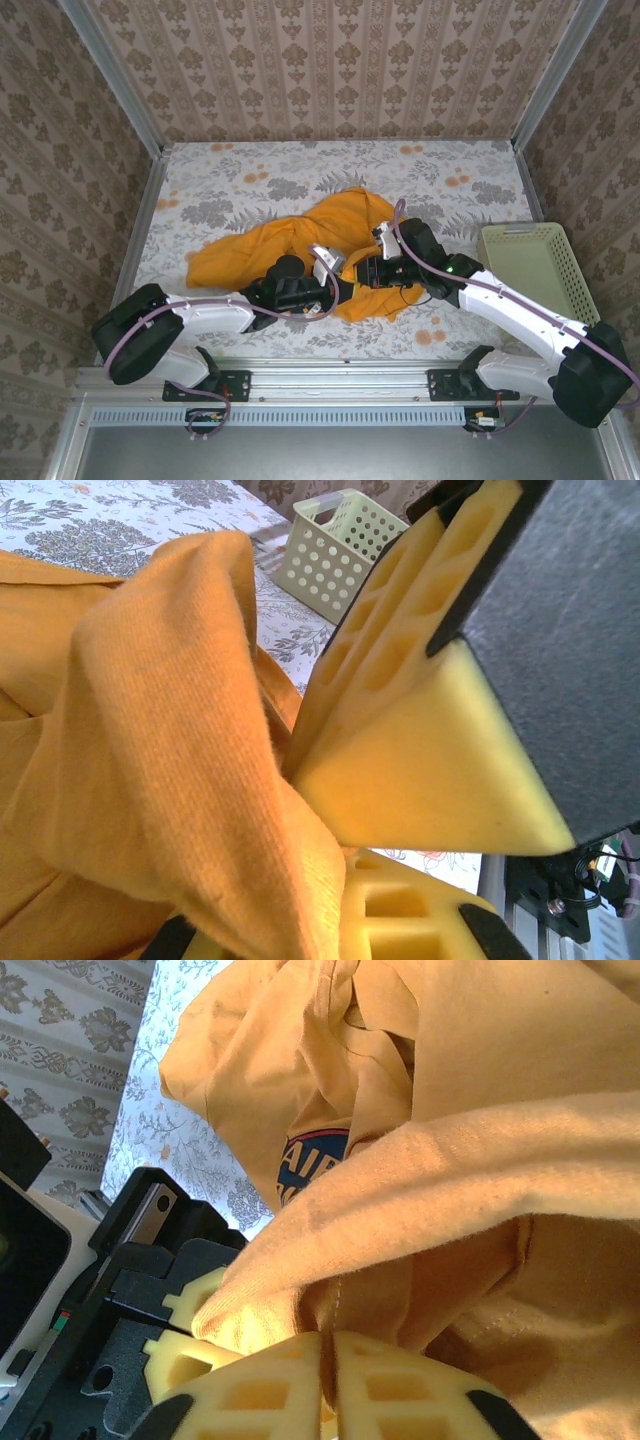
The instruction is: Fold the inside-out t-shirt
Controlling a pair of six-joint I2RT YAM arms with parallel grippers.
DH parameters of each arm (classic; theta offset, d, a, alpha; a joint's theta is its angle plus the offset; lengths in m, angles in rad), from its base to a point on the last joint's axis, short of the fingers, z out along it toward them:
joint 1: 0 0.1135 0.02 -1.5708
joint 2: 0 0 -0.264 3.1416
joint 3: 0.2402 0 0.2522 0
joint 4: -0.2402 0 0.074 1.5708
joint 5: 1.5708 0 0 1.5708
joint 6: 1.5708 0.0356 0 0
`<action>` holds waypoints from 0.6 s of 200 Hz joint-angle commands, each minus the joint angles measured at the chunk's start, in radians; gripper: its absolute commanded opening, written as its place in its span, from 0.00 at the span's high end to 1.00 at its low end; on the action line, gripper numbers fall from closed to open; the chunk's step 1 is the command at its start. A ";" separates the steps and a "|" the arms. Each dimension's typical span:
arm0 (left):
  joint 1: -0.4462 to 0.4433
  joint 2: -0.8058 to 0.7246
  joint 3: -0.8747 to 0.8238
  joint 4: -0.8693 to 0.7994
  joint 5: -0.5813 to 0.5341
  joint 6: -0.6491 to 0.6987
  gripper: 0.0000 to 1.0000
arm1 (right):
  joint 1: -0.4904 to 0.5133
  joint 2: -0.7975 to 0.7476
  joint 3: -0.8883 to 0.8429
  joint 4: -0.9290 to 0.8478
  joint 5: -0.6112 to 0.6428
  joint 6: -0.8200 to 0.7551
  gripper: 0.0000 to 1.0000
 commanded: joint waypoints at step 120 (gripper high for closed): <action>-0.009 -0.017 -0.007 0.011 -0.027 0.038 0.93 | 0.010 -0.009 0.038 -0.109 0.082 -0.050 1.00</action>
